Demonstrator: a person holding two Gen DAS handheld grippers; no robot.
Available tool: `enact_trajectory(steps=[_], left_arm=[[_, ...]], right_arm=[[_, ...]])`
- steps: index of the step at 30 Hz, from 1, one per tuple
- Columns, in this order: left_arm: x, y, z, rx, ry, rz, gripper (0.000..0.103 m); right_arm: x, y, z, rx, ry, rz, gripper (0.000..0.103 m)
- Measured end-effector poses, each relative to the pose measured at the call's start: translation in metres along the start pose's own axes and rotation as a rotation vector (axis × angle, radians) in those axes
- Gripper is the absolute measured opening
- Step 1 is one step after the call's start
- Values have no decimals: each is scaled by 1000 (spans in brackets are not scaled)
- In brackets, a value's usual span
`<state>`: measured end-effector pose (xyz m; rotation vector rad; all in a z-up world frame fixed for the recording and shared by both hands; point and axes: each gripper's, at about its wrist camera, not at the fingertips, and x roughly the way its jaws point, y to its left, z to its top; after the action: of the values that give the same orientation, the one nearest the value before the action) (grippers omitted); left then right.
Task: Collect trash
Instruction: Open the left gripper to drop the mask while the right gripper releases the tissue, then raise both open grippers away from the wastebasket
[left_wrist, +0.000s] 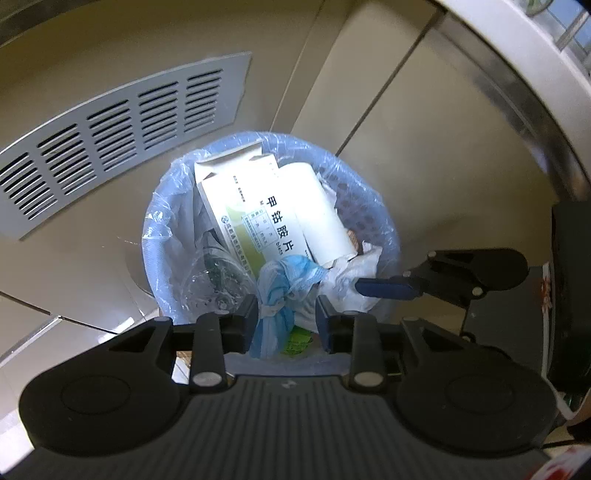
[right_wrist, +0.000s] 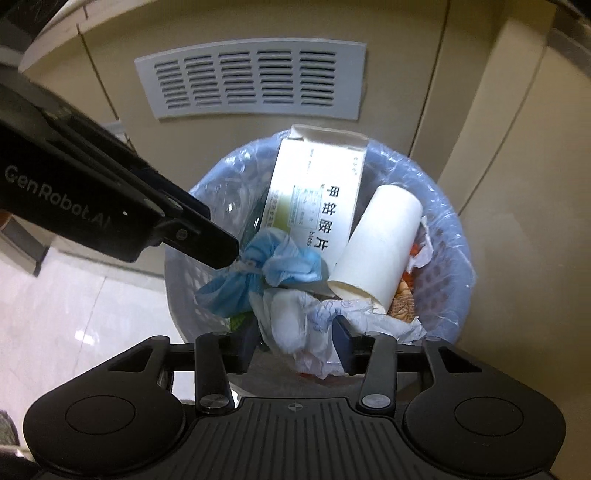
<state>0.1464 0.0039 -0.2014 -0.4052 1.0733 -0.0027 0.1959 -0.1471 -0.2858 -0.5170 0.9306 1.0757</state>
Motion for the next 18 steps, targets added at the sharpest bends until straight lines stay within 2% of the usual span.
enact_trajectory(steps=[9,13,16,18], left_arm=[[-25,0,-5,-27,-43,12,34],[-38,0,-11,-29,-60,28,36],[-49,-1,-13,-31,-71,47,38],[-56,-1,-14,-27,-78,59,42]], right_arm=[[-29,2,-3,18,-35,-32,46],[-45,1,-4,93,-60,-57,46],[-57,2,-3,151,-63,-65,51],[-65,3,-4,180,-62,-73,59]])
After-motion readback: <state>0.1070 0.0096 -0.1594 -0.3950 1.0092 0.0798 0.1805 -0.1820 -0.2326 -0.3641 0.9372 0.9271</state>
